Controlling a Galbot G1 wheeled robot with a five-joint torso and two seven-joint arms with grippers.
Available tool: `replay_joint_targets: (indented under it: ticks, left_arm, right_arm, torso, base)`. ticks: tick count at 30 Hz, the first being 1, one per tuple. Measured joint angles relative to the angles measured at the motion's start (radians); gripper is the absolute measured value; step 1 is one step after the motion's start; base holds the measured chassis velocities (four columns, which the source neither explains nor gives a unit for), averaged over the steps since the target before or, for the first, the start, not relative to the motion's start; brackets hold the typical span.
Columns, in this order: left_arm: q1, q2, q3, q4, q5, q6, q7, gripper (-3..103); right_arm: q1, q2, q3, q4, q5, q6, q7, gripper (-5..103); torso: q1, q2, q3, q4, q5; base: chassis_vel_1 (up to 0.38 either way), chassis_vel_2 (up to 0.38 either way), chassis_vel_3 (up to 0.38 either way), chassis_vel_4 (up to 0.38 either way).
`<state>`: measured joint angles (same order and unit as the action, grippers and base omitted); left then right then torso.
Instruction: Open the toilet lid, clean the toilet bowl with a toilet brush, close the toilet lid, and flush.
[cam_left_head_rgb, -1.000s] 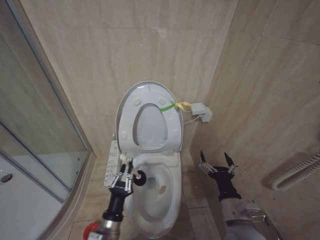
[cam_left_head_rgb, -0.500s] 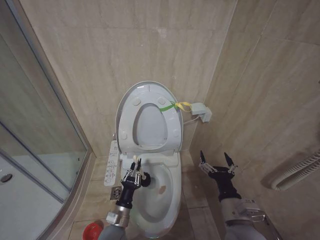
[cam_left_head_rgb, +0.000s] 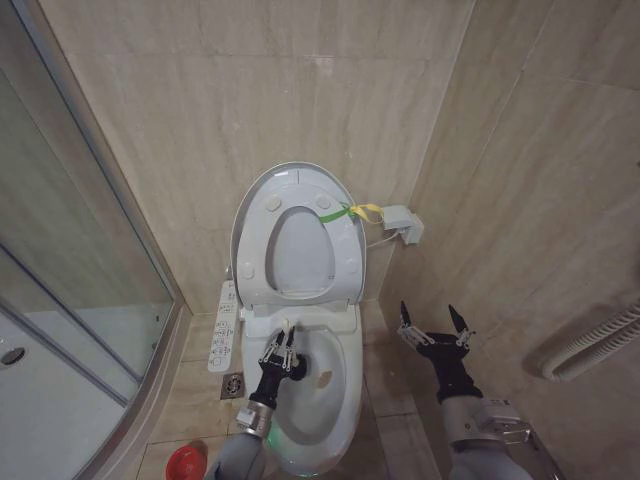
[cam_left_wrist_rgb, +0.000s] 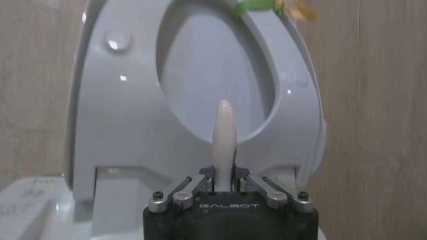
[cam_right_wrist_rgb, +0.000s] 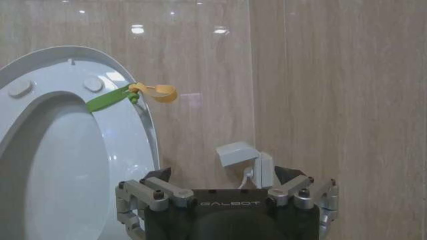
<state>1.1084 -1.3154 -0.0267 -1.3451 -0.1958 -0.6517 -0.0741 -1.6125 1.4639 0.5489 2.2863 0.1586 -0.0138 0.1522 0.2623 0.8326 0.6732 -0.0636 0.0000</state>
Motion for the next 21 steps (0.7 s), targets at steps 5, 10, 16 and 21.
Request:
replay_joint_targets:
  ticks: [5,10,16,21]
  left_arm:
    - [-0.044,-0.013,0.03,0.09,-0.004,-0.019,0.009,18]
    - [-0.076,-0.028,0.04,0.153,-0.003,-0.025,0.02,18]
    - [-0.102,-0.04,0.046,0.192,0.006,-0.025,0.025,18]
    - [-0.097,-0.042,0.058,0.114,0.017,-0.021,0.014,18]
  right_arm:
    - [0.0,0.0,0.0,0.0,0.0,0.0,0.0,100]
    - [0.0,0.0,0.0,0.0,0.0,0.0,0.0,100]
    - [0.0,0.0,0.0,0.0,0.0,0.0,0.0,100]
    - [0.0,0.0,0.0,0.0,0.0,0.0,0.0,100]
  torso:
    - [0.0,0.0,0.0,0.0,0.0]
    - [0.0,0.0,0.0,0.0,0.0]
    - [0.0,0.0,0.0,0.0001,0.0]
    - [0.0,0.0,0.0,0.0,0.0]
  base:
    - [0.0,0.0,0.0,0.0]
    - [0.0,0.0,0.0,0.0]
    - [0.0,0.0,0.0,0.0]
    - [0.0,0.0,0.0,0.0]
